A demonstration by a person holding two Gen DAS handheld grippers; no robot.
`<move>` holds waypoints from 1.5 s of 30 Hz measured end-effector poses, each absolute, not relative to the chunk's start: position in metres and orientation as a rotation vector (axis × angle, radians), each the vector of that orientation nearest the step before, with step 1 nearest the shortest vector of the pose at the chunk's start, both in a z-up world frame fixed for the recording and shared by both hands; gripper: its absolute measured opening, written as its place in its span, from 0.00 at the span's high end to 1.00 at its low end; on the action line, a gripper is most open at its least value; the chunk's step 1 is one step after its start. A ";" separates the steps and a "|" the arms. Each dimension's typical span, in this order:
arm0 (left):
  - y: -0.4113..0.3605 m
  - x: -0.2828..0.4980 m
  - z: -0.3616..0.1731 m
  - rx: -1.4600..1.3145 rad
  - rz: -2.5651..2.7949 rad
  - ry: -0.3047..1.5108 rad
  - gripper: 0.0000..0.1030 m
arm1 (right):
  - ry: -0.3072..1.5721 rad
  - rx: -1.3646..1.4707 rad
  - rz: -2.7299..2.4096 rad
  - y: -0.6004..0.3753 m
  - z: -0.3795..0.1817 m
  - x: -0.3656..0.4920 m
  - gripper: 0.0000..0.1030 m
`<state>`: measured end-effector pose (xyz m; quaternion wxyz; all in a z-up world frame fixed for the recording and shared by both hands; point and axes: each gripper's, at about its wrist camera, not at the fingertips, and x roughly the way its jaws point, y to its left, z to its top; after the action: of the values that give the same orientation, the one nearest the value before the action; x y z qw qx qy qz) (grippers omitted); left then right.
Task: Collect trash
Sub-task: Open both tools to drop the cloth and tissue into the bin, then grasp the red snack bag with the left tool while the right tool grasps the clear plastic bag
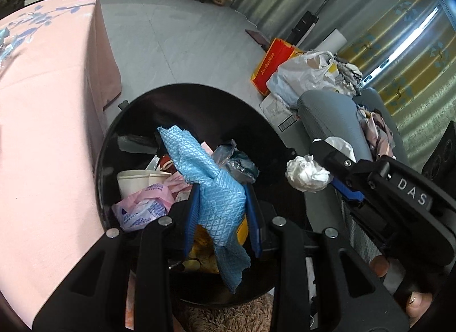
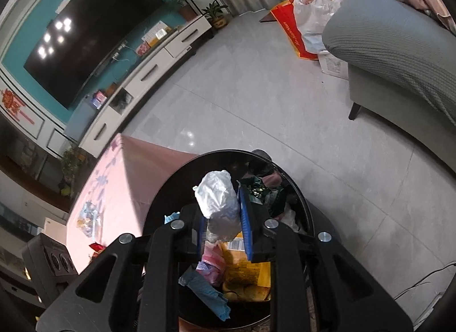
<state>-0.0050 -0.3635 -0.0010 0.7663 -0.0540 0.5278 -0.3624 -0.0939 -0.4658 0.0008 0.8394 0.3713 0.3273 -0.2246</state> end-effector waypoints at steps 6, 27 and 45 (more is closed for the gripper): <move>-0.370 -0.008 -0.006 -0.090 -0.787 1.158 0.70 | 0.732 0.774 -0.476 -0.461 -0.003 -0.088 0.71; -0.325 -0.011 0.040 -0.127 -0.705 0.979 0.11 | 0.689 0.781 -0.505 -0.463 0.003 -0.092 0.33; -0.173 0.084 0.030 -0.251 -0.107 0.932 0.06 | 0.694 0.804 -0.508 -0.465 0.001 -0.092 0.18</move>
<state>0.0842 -0.1727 0.0302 0.8844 -0.1204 0.4481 -0.0515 -0.0924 -0.4648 0.0015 0.8317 0.3792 0.3271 -0.2396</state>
